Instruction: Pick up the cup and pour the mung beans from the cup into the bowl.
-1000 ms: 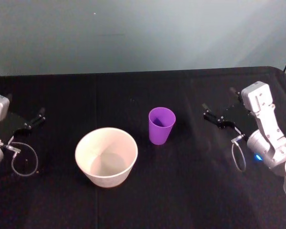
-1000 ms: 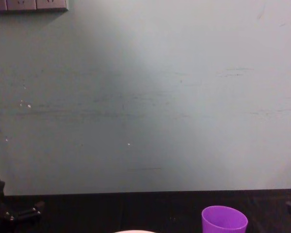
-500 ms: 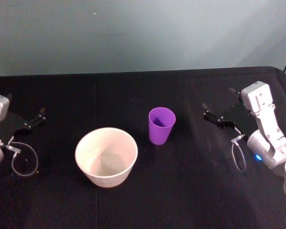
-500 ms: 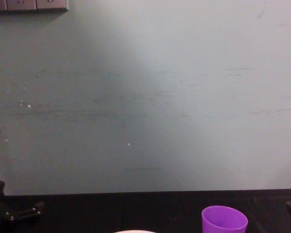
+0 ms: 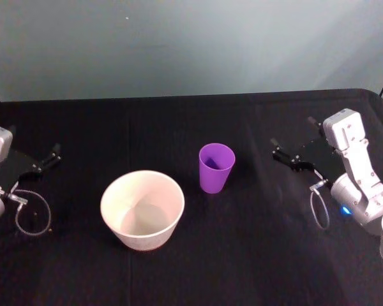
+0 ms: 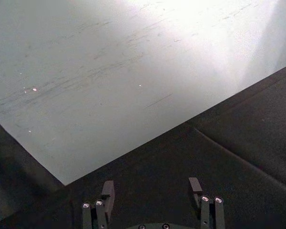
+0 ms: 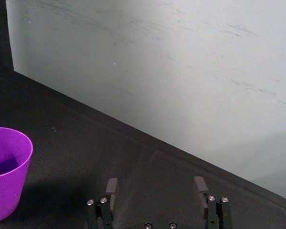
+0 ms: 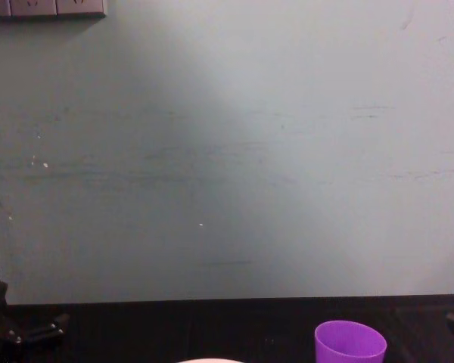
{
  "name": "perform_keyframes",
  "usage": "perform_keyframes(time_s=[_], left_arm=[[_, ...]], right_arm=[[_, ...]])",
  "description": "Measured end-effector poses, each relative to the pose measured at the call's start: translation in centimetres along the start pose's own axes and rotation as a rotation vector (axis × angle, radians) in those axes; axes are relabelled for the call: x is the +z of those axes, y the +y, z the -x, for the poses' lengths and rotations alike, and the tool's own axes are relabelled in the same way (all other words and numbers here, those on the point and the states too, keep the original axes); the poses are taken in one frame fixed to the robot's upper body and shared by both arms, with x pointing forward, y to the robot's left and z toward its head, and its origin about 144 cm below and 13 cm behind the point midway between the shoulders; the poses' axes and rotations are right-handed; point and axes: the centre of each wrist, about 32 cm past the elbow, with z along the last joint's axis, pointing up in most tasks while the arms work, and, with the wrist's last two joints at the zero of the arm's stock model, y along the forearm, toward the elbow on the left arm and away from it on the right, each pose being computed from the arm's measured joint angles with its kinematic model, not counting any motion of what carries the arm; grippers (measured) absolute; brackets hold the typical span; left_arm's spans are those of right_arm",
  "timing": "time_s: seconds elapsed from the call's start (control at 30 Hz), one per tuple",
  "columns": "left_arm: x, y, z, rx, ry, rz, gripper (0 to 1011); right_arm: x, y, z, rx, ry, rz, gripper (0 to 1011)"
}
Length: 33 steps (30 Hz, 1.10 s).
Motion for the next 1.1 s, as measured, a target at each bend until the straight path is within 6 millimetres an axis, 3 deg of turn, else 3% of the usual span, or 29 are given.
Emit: perform_keyframes(time_s=[1.1], left_arm=[[0.0, 0.0, 0.0, 0.0, 0.0, 0.0, 1011]], right_arm=[[-0.44, -0.53, -0.37, 0.029, 0.027, -0.014, 1002]])
